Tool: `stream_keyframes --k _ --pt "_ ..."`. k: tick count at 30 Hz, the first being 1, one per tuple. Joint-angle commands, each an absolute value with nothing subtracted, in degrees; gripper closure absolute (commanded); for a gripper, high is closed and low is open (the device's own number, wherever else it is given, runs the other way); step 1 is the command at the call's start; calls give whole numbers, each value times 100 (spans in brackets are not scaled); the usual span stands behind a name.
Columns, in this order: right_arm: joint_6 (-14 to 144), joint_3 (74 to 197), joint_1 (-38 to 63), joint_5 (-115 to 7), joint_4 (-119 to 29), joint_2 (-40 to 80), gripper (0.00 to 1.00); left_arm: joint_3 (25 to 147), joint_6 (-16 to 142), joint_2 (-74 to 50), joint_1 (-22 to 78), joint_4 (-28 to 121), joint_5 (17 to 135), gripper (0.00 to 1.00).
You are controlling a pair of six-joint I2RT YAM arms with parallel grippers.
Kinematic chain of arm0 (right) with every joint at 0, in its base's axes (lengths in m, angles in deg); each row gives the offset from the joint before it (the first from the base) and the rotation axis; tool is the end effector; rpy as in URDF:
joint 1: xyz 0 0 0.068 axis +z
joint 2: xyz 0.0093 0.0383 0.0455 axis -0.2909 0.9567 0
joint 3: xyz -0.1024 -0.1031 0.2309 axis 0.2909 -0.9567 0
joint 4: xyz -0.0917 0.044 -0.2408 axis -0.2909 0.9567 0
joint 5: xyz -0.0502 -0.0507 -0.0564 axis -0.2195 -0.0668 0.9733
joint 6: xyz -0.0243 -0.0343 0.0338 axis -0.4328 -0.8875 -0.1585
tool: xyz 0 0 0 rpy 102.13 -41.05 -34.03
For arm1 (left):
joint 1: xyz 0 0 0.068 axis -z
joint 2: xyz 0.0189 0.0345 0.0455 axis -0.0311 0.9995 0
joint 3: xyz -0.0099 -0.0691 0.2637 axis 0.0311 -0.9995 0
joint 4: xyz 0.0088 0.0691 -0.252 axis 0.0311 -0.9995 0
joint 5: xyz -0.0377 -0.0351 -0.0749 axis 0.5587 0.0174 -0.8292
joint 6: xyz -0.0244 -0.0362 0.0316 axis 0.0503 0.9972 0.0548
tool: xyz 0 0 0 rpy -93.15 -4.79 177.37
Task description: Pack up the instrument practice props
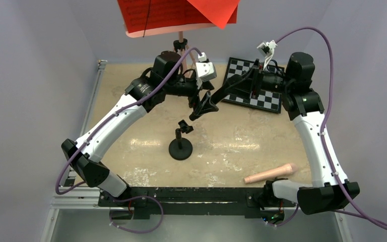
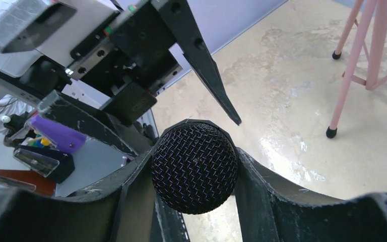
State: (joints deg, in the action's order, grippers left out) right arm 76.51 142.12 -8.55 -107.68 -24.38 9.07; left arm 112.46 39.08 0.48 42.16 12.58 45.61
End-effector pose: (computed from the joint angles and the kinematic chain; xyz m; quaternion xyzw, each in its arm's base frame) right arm 0.2399 0.0668 0.4565 -0.2710 0.6822 0.5077 0.4511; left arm 0.2403 -0.2336 0.4445 0.5132 0.6159 -0.3950 0.4487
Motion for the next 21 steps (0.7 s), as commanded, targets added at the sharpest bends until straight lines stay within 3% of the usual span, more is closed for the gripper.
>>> stream_keyframes --k 1,10,14,15,16,18,19,21 --pt "7993 14418 -750 -10986 -2977 811 100 11645 4212 133 4355 1049 4704 10" --pt "7926 14296 -615 -10760 -2786 730 100 11608 4156 111 4403 896 4837 46" --pt "7909 14235 -559 -10660 -2708 722 100 11551 4094 64 4406 838 4766 78" --pt "7876 14225 -544 -10641 -2657 709 91 11519 4096 48 4406 844 4776 94" --pt "7817 14202 -540 -10620 -2597 693 63 11497 4116 23 4406 846 4839 100" --pt "7723 14157 -540 -10524 -2422 618 20 11441 4125 -71 4371 826 4980 100" --pt "7679 14140 -560 -10426 -2271 573 4 11410 4130 -156 4318 803 5029 100" --pt "7683 14139 -668 -10083 -1977 479 1 11365 4101 -335 4146 675 5136 100"
